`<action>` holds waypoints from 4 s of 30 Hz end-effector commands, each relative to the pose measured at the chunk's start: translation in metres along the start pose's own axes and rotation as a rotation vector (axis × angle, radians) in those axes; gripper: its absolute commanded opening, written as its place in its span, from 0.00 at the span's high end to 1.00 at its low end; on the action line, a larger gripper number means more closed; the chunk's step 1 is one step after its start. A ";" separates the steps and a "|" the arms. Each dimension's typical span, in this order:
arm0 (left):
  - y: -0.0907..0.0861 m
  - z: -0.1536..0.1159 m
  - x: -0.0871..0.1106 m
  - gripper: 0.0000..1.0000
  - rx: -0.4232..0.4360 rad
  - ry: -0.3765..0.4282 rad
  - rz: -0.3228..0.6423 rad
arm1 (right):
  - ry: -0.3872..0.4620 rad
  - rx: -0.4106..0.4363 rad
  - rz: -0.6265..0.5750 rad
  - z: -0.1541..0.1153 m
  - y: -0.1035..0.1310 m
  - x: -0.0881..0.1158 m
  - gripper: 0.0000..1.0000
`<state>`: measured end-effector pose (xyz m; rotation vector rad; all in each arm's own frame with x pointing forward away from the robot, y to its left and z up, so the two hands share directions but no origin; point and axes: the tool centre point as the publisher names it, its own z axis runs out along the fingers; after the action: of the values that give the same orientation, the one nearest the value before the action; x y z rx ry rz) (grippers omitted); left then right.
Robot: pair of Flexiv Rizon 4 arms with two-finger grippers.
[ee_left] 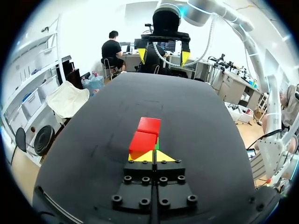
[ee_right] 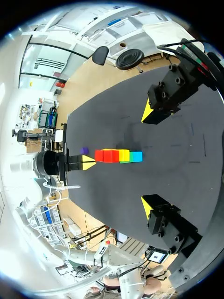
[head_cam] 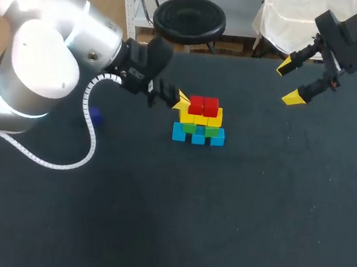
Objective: Place the blue cubes, place green cubes on the blue cubes, place the yellow cubes on the green cubes, then place the red cubes on the yellow cubes, and place purple cube on the red cubes.
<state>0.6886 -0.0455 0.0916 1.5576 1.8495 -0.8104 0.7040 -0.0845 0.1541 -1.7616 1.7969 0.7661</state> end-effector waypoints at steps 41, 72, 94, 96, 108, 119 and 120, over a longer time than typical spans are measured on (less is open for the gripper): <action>0.010 -0.042 -0.002 0.00 -0.053 0.030 -0.019 | 0.000 0.001 0.000 0.000 0.000 0.000 0.00; 0.030 -0.131 0.081 0.00 -0.374 0.104 -0.304 | 0.000 0.001 0.000 0.000 0.000 0.000 0.00; 0.000 -0.165 0.117 0.00 -0.456 0.197 -0.337 | 0.000 0.001 0.000 0.000 0.000 0.000 0.00; 0.000 -0.165 0.117 0.00 -0.456 0.197 -0.337 | 0.000 0.001 0.000 0.000 0.000 0.000 0.00; 0.005 -0.165 0.113 0.00 -0.464 0.144 -0.349 | 0.000 0.001 0.000 0.000 0.000 0.000 0.00; 0.010 -0.190 0.162 0.00 -0.328 0.047 -0.331 | 0.000 0.001 0.000 0.000 0.000 0.000 0.00; 0.010 -0.191 0.166 0.00 -0.324 0.037 -0.313 | 0.000 0.001 0.000 0.000 0.000 0.000 0.00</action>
<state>0.6742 0.1909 0.0944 1.1106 2.2629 -0.4715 0.7040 -0.0845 0.1541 -1.7616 1.7970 0.7661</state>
